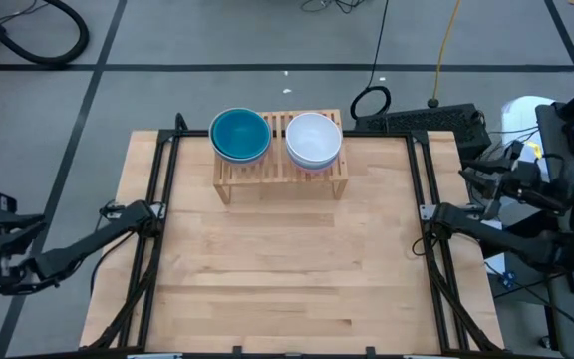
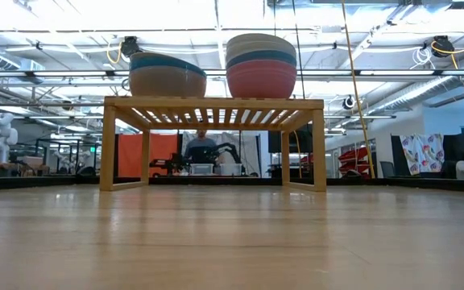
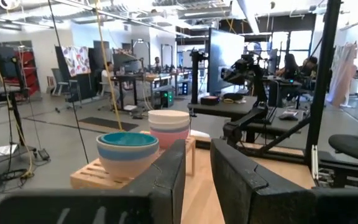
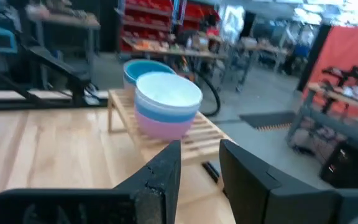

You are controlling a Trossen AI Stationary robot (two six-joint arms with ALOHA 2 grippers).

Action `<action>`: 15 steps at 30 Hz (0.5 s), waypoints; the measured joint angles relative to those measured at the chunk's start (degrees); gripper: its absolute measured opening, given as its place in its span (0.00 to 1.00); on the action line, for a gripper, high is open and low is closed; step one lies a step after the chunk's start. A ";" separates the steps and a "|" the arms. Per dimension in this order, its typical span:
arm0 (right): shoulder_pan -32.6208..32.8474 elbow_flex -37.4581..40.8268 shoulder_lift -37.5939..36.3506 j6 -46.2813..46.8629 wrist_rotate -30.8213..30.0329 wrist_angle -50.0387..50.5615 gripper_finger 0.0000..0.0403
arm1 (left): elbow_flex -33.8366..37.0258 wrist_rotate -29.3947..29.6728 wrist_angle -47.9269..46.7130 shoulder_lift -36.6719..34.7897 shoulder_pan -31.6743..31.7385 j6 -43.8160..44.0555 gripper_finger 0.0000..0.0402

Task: Place and stack bowls onto a shelf
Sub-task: Return to Home Position

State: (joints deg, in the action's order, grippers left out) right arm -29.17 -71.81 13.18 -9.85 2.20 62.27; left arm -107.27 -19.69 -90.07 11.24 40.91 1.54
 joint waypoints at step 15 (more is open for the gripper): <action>0.00 9.10 -11.53 1.94 0.98 -4.23 0.26 | 9.33 0.17 0.12 -8.11 2.23 -0.83 0.20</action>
State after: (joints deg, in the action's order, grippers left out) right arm -29.17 -62.71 1.65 -7.91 3.18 58.04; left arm -97.94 -19.53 -89.95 3.13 43.13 0.71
